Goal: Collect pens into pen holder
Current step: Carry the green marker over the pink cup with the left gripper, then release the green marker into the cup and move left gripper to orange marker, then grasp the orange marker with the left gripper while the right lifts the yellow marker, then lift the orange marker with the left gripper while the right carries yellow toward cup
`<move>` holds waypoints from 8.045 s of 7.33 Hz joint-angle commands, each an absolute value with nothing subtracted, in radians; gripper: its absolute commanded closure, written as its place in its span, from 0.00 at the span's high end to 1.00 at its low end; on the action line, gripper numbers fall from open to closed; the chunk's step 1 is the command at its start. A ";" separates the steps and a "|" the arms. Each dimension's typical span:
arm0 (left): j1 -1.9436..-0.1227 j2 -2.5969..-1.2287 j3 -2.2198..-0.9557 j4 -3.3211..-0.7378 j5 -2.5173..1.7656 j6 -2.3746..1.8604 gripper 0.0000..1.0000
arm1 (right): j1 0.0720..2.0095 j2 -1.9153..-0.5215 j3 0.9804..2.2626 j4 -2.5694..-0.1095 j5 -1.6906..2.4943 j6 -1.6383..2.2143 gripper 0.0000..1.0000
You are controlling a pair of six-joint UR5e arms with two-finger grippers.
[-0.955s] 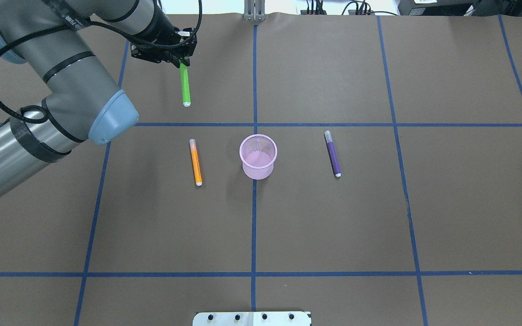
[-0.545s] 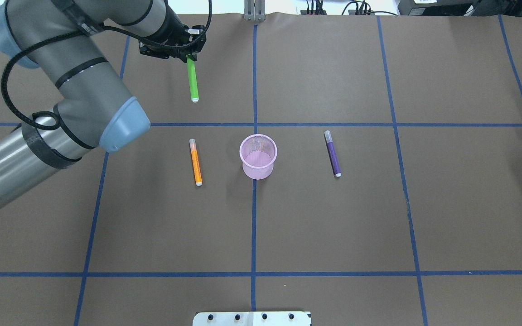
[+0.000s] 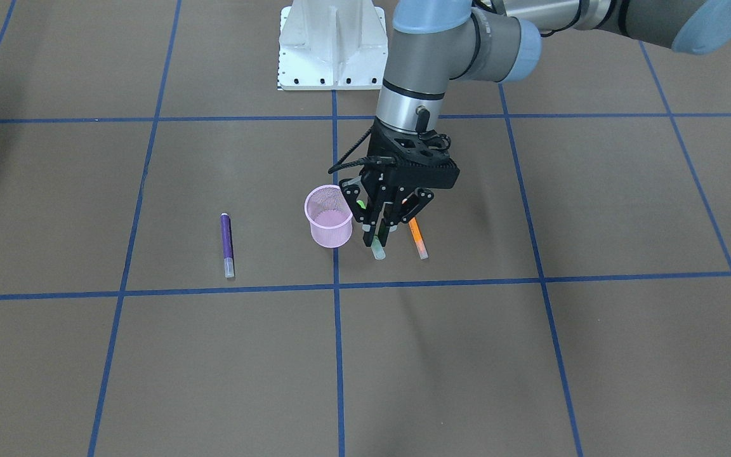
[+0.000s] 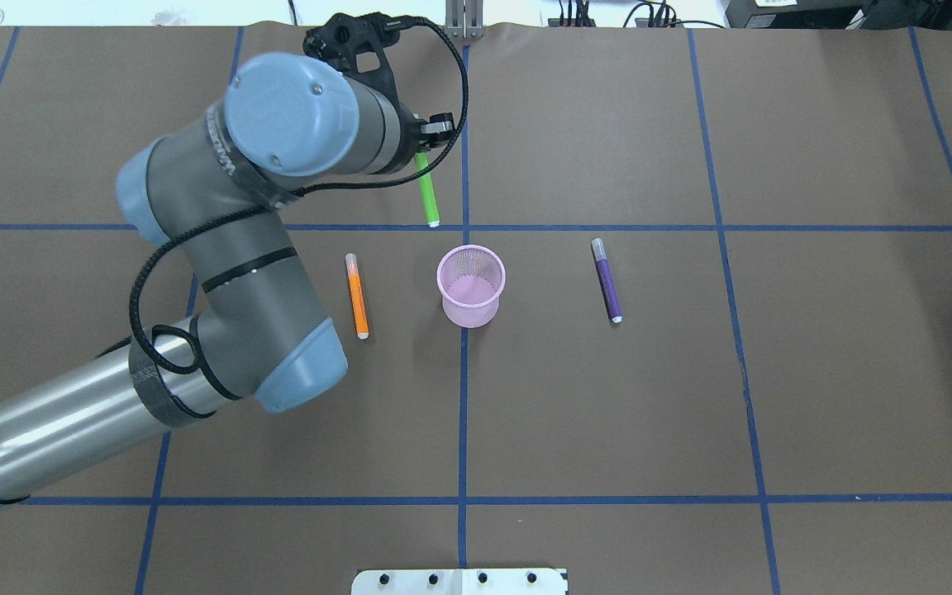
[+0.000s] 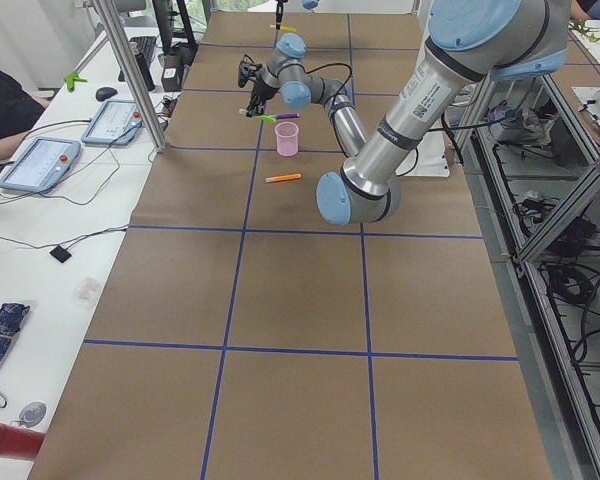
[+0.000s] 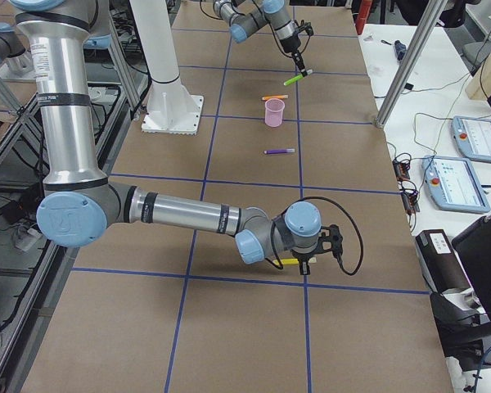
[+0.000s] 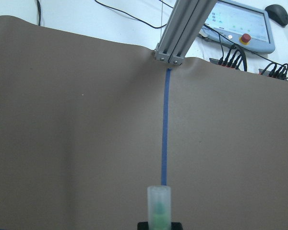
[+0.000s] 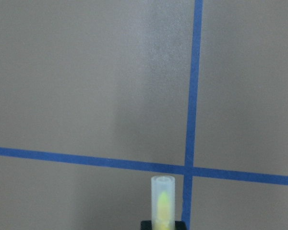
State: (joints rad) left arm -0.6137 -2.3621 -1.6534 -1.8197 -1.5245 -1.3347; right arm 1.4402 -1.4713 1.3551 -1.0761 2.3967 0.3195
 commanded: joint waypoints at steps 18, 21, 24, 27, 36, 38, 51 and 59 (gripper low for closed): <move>-0.665 -2.352 -1.628 -1.629 -1.812 -1.249 0.97 | 1.368 -1.341 1.686 -1.554 2.428 0.414 0.00; -0.666 -2.289 -1.580 -1.591 -1.870 -1.258 0.97 | 1.344 -1.339 1.697 -1.554 2.427 0.416 0.00; -0.631 -2.287 -1.475 -1.708 -1.870 -1.314 0.97 | 1.333 -1.339 1.695 -1.554 2.425 0.416 0.00; -0.620 -2.286 -1.396 -1.804 -1.868 -1.327 0.90 | 1.328 -1.338 1.697 -1.554 2.425 0.416 0.00; -0.618 -2.266 -1.399 -1.801 -1.940 -1.259 0.57 | 1.292 -1.305 1.697 -1.557 2.428 0.485 0.00; -0.618 -2.266 -1.396 -1.802 -1.948 -1.258 0.54 | 1.292 -1.305 1.697 -1.557 2.428 0.485 0.00; -0.724 -2.237 -1.704 -1.686 -1.940 -1.278 0.00 | 1.131 -1.130 1.779 -1.555 2.445 0.895 0.00; -0.816 -2.237 -1.865 -1.704 -1.862 -1.275 0.00 | 0.701 -0.878 1.789 -1.536 1.908 1.233 0.00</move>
